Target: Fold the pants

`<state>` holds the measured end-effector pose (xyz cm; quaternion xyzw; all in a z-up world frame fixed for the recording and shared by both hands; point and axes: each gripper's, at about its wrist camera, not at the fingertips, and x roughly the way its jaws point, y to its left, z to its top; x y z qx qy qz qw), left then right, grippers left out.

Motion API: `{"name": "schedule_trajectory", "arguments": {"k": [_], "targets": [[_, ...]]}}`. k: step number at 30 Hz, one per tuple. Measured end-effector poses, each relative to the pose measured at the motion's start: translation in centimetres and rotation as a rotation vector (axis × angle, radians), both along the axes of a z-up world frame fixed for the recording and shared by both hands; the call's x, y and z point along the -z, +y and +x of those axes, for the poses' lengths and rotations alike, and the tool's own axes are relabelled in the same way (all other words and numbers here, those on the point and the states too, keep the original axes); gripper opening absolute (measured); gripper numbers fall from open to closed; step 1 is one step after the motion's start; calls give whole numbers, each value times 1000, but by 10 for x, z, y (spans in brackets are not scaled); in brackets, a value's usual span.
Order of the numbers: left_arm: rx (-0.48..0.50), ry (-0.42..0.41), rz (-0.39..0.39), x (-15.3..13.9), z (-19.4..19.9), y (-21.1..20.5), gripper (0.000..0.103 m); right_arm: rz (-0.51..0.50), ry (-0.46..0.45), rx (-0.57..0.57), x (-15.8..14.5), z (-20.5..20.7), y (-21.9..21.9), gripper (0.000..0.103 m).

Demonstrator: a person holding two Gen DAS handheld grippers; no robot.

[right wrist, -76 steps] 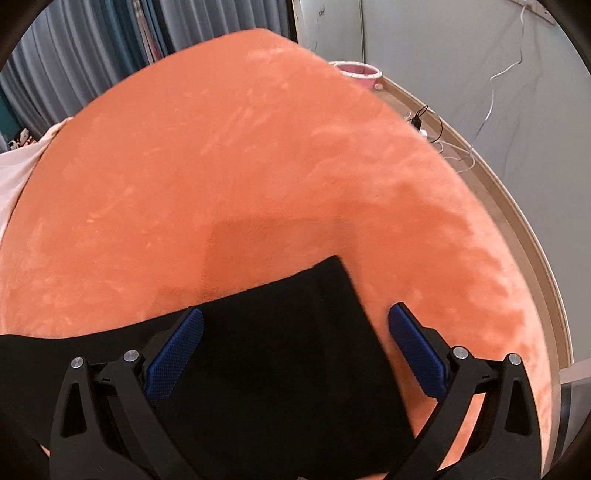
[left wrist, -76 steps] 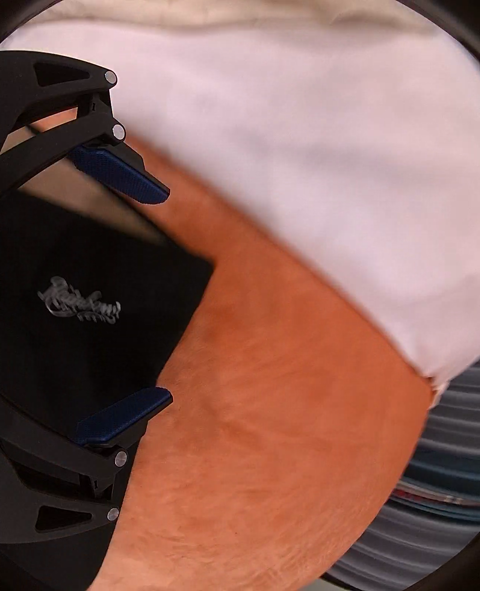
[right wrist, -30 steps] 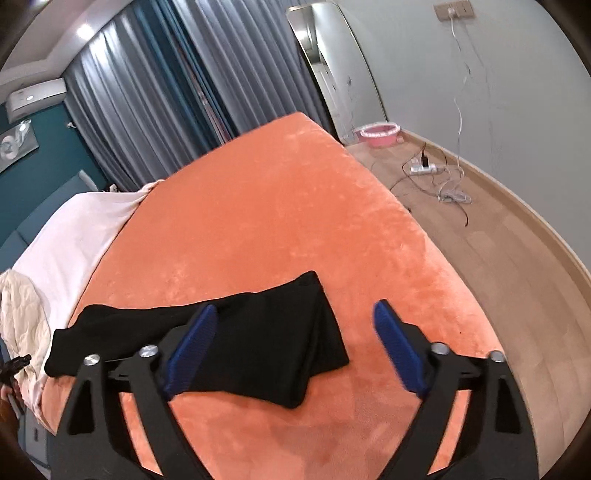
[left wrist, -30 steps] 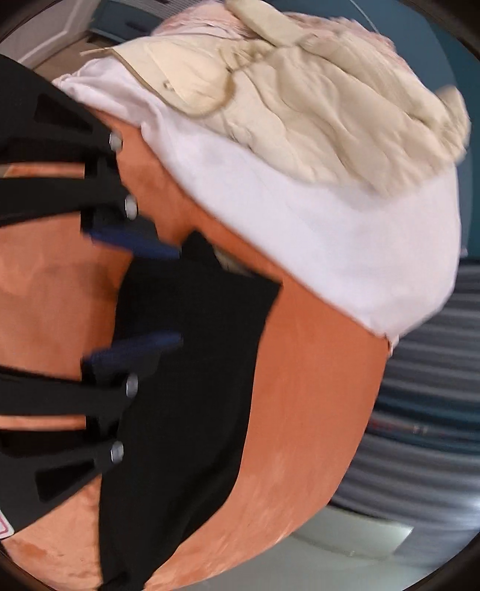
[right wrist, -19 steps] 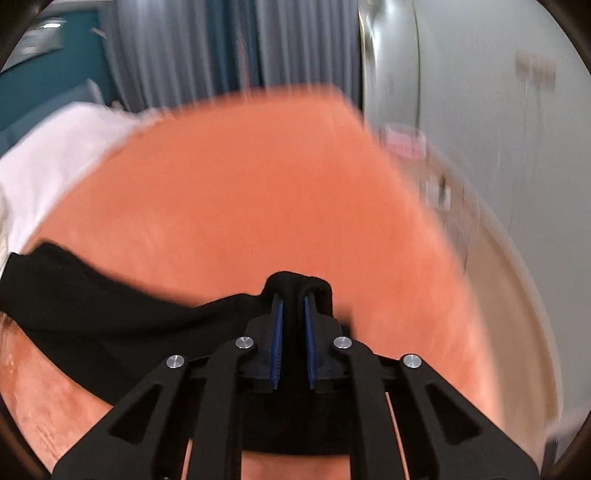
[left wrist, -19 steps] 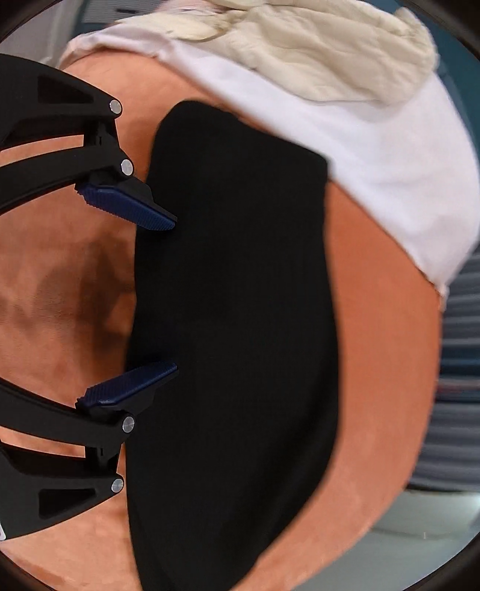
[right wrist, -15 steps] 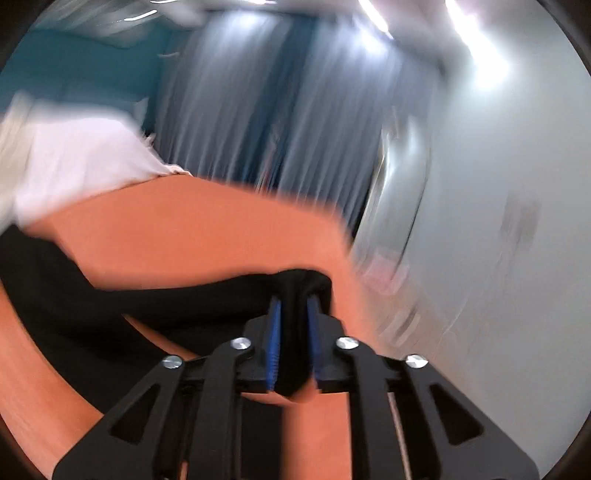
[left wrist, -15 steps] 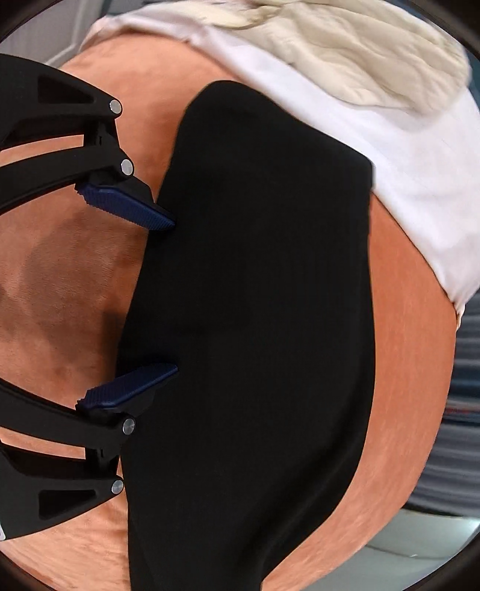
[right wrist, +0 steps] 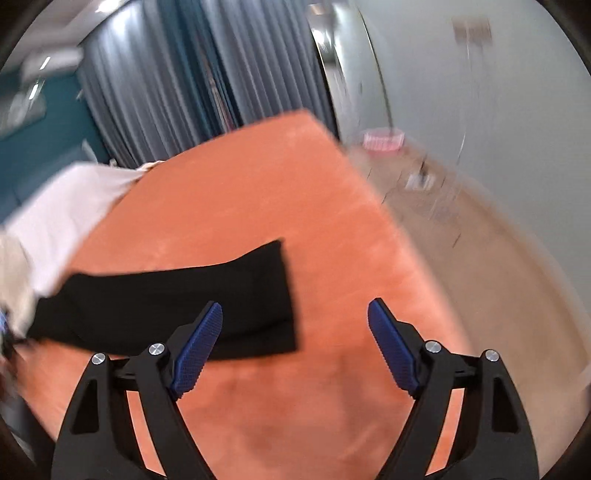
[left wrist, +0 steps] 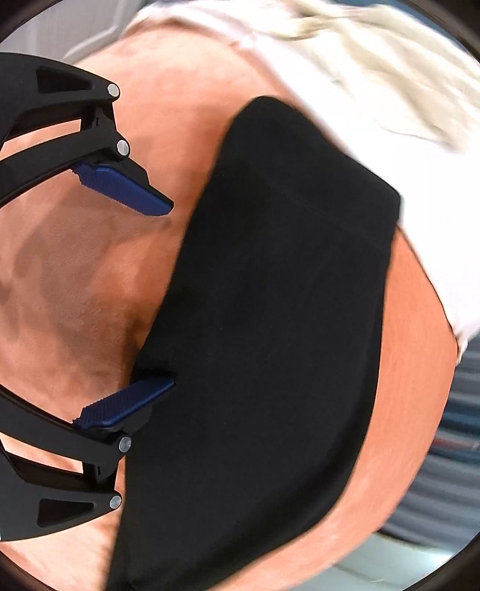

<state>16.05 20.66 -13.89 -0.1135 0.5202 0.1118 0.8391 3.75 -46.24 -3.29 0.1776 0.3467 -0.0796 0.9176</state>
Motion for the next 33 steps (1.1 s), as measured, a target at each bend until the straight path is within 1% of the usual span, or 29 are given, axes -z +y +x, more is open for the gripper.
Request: {"name": "schedule_trajectory", "arguments": {"k": [1, 4, 5, 6, 7, 8, 10, 11, 13, 14, 15, 16, 17, 18, 19, 20, 21, 22, 24, 26, 27, 28, 29, 30, 31, 32, 33], "targets": [[-41, -9, -85, 0, -5, 11, 86, 19, 24, 16, 8, 10, -1, 79], [-119, -69, -248, -5, -20, 41, 86, 52, 67, 59, 32, 28, 10, 76], [-151, -92, -303, -8, -27, 54, 86, 61, 82, 66, 36, 30, 9, 65], [-173, -106, -335, -10, -31, 64, 86, 63, 100, 57, 44, 38, 13, 43], [-207, -123, -372, -11, -37, 80, 86, 50, 114, 53, 48, 39, 16, 29], [-236, -134, -394, -11, -40, 95, 86, 15, 125, 68, 50, 40, 21, 21], [-307, -140, -408, -10, -45, 124, 86, 1, 102, 100, 48, 37, 28, 21], [-334, -147, -412, -8, -46, 132, 86, 7, 80, 131, 45, 30, 31, 21], [-374, -149, -435, -5, -46, 145, 86, 6, 51, 192, 43, 15, 37, 26], [-376, -155, -454, -2, -43, 151, 86, 7, 37, 215, 42, 6, 44, 33], [-377, -158, -459, -1, -42, 156, 87, 5, 26, 226, 41, -1, 50, 45], [-372, -166, -456, -2, -37, 158, 89, 4, 12, 235, 40, -8, 56, 52], [-358, -174, -449, -3, -32, 158, 90, 4, -4, 241, 39, -16, 64, 62], [-339, -177, -432, -3, -27, 154, 88, 0, -21, 250, 37, -25, 74, 63], [-293, -182, -413, -6, -18, 151, 75, 0, -33, 256, 36, -31, 83, 63], [-254, -178, -409, -3, -18, 146, 14, -3, -41, 259, 34, -39, 95, 63], [-211, -149, -405, -2, -9, 142, 4, -9, -41, 264, 32, -44, 101, 63], [-194, -128, -402, -4, 0, 144, 4, -16, -41, 269, 29, -50, 109, 63], [-161, -168, -408, -25, 10, 152, 4, -27, -47, 271, 20, -56, 124, 63], [-93, -271, -357, -67, 19, 162, 4, -34, -66, 273, 10, -61, 136, 63], [-69, -310, -346, -79, 21, 166, 4, -35, -82, 269, 1, -65, 144, 64], [-40, -348, -323, -96, 15, 170, 5, -39, -90, 267, -3, -69, 147, 65], [-17, -356, -295, -102, 18, 172, 8, -48, -94, 266, -7, -70, 152, 71], [5, -340, -259, -99, 19, 174, 13, -66, -94, 264, -9, -71, 157, 76], [18, -265, -216, -83, 27, 177, 13, -83, -90, 261, -9, -67, 162, 77], [19, -177, -204, -58, 29, 181, 15, -93, -77, 260, -8, -66, 166, 77], [8, -90, -208, -33, 33, 183, 15, -94, -56, 262, -5, -65, 169, 77]]}}
